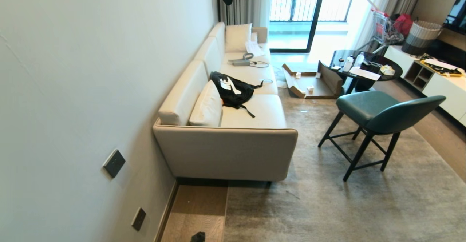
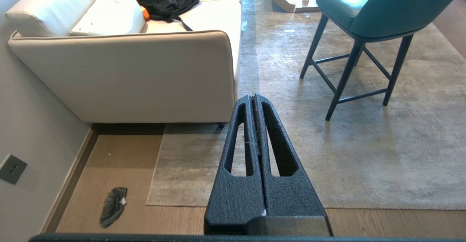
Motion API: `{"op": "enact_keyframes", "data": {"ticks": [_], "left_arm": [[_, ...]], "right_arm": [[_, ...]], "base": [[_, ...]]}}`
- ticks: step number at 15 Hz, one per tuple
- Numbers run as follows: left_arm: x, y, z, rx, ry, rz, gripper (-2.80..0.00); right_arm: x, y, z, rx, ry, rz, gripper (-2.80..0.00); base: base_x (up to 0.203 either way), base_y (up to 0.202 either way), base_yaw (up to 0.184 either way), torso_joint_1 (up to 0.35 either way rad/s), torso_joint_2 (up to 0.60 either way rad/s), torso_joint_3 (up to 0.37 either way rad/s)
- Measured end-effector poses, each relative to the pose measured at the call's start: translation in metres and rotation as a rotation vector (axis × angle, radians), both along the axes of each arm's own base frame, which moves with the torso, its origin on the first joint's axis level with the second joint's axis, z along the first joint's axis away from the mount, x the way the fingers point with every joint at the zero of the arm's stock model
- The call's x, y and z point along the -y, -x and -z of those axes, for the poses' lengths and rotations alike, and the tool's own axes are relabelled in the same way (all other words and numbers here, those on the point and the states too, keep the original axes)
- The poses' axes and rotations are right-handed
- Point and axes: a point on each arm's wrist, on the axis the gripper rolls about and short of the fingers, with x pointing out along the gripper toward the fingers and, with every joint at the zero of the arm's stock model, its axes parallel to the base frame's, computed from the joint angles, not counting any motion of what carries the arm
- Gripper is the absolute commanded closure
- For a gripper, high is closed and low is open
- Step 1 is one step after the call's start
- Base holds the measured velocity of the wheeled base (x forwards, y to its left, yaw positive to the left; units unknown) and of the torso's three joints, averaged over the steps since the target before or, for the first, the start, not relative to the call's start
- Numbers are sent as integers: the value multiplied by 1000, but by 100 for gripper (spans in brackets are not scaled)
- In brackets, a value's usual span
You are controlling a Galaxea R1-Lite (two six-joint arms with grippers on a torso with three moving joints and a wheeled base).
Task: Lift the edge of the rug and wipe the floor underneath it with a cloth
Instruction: Pick up the rag
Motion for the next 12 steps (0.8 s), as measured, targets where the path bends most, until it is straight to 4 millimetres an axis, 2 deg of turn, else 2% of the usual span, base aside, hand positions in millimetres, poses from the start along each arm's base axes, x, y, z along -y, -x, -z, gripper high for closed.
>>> {"op": "enact_keyframes", "data": {"ticks": [12], "left_arm": [[0,0,0,0,-1,0,0]], "right_arm": [[0,0,0,-1,0,0,0]], "base": [[0,0,0,0,0,0]]}}
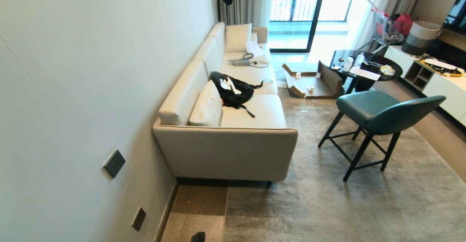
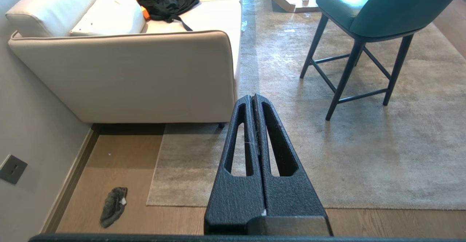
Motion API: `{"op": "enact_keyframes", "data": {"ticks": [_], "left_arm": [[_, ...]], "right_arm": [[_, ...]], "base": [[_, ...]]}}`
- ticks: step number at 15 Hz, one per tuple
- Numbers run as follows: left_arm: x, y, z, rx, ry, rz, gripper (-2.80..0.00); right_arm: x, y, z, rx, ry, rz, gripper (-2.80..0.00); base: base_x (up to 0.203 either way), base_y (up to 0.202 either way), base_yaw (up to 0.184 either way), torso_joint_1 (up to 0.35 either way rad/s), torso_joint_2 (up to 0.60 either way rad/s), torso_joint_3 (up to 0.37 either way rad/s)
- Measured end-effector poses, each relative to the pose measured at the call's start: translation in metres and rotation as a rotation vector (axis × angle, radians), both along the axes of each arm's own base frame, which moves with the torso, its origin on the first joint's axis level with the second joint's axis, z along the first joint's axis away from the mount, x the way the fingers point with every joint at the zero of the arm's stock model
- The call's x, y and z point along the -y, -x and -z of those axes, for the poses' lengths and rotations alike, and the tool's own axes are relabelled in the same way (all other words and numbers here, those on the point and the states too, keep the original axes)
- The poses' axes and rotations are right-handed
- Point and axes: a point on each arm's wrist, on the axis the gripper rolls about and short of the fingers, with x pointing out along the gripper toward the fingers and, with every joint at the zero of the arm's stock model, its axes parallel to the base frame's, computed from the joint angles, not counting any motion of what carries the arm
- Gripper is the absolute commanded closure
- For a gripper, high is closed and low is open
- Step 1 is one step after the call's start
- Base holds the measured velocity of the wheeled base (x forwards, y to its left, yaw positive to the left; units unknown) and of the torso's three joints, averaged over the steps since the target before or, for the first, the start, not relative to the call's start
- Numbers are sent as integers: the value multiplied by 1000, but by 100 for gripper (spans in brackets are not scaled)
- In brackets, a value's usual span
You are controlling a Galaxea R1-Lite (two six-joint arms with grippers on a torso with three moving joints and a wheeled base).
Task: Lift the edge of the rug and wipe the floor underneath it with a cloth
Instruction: Pick up the rag
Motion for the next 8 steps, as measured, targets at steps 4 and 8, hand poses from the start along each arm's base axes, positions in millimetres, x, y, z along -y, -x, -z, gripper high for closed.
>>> {"op": "enact_keyframes", "data": {"ticks": [4,8], "left_arm": [[0,0,0,0,0,0,0],[0,0,0,0,0,0,0]], "right_arm": [[0,0,0,-1,0,0,0],[0,0,0,0,0,0,0]], "base": [[0,0,0,0,0,0],[0,0,0,0,0,0]]}}
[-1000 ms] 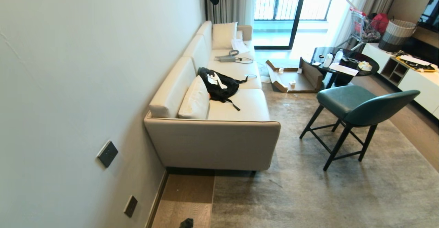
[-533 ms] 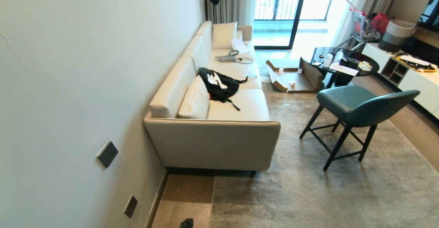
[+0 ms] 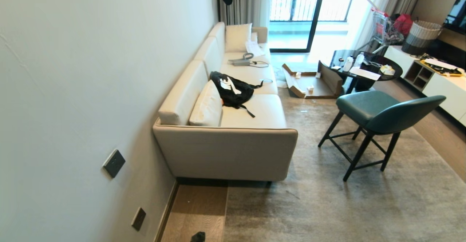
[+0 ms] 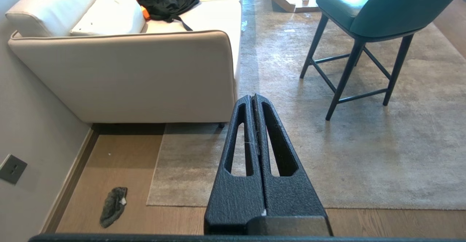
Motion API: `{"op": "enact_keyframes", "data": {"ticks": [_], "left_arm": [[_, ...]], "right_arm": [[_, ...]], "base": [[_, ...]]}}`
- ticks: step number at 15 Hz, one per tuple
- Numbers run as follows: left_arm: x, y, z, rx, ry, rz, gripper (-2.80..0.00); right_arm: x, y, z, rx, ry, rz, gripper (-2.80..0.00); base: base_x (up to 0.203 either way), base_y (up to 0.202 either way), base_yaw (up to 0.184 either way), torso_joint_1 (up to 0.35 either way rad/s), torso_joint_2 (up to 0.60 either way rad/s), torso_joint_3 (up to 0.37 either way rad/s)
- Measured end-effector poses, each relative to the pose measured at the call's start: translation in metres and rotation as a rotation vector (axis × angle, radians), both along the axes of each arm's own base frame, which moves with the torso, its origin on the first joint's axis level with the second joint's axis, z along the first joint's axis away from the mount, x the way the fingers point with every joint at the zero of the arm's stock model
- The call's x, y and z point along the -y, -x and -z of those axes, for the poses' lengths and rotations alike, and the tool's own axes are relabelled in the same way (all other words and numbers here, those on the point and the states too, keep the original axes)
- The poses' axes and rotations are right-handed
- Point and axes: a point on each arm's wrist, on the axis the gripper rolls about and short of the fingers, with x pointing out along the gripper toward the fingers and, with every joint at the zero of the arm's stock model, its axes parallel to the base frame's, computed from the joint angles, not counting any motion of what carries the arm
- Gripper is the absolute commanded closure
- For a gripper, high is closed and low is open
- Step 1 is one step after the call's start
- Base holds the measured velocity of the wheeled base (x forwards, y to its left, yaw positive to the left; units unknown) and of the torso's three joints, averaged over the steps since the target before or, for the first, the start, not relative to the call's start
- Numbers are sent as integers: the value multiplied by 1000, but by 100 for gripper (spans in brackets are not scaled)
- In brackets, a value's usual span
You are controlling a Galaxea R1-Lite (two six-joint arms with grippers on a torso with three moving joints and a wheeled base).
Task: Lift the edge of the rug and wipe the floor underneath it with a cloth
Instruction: Pick up the rag
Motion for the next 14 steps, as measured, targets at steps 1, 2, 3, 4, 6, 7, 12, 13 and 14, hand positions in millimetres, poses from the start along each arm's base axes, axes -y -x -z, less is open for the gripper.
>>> {"op": "enact_keyframes", "data": {"ticks": [1,2,3,4,6,7,12,13,14], "left_arm": [[0,0,0,0,0,0,0],[0,0,0,0,0,0,0],[0,0,0,0,1,0,0],[0,0,0,0,0,0,0],[0,0,0,0,0,0,0],[0,0,0,0,0,0,0],[0,0,0,0,0,0,0],[0,0,0,0,0,0,0],[0,0,0,0,0,0,0]], "right_arm": [[0,0,0,0,0,0,0],[0,0,0,0,0,0,0],[0,0,0,0,0,0,0],[0,0,0,0,0,0,0],[0,0,0,0,0,1,0],[0,0,0,0,0,1,0],[0,0,0,0,0,1,0],[0,0,0,0,0,0,0],[0,0,0,0,0,0,0]], "base": [[0,0,0,0,0,0],[0,0,0,0,0,0],[0,0,0,0,0,0],[0,0,0,0,0,0],[0,0,0,0,0,0],[0,0,0,0,0,0],[0,0,0,0,0,0],[0,0,0,0,0,0],[0,0,0,0,0,0]]}}
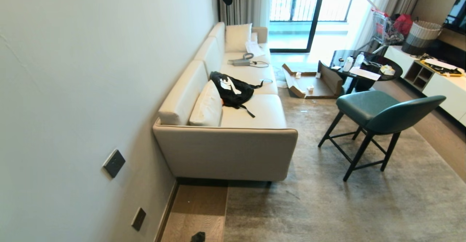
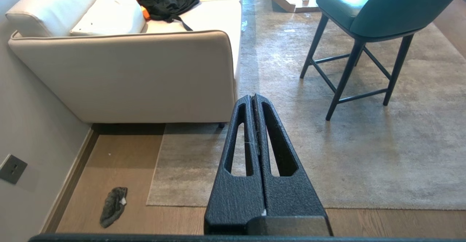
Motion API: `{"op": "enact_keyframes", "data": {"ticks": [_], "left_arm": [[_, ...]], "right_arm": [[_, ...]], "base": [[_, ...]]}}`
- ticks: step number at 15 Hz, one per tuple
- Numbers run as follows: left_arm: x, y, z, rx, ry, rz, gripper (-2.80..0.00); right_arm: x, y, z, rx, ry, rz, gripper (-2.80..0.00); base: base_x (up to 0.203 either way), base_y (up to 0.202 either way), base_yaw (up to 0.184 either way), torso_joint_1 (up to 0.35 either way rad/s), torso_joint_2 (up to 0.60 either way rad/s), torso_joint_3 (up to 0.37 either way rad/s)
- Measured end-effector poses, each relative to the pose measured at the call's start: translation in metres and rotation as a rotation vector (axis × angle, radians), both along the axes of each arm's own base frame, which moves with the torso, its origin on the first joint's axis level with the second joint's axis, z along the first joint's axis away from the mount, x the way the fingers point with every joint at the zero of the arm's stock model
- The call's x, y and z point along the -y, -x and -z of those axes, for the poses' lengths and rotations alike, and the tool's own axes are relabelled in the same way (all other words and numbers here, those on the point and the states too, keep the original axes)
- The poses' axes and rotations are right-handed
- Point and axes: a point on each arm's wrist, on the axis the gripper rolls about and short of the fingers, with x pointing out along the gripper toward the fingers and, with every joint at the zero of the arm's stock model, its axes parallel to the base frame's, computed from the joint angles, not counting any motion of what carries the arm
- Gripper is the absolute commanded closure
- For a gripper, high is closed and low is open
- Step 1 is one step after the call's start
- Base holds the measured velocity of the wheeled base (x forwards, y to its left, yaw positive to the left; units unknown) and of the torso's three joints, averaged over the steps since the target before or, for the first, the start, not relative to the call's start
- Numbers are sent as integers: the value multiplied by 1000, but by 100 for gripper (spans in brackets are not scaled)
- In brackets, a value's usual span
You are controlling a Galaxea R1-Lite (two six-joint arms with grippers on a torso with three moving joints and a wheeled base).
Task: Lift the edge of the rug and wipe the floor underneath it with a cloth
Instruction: Pick up the rag
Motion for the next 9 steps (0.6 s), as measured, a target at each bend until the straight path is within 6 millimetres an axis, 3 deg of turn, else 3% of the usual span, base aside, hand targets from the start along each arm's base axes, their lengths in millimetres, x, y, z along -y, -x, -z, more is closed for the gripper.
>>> {"op": "enact_keyframes", "data": {"ticks": [9], "left_arm": [[0,0,0,0,0,0,0]], "right_arm": [[0,0,0,-1,-4,1,0]], "base": [[0,0,0,-7,8,9]]}}
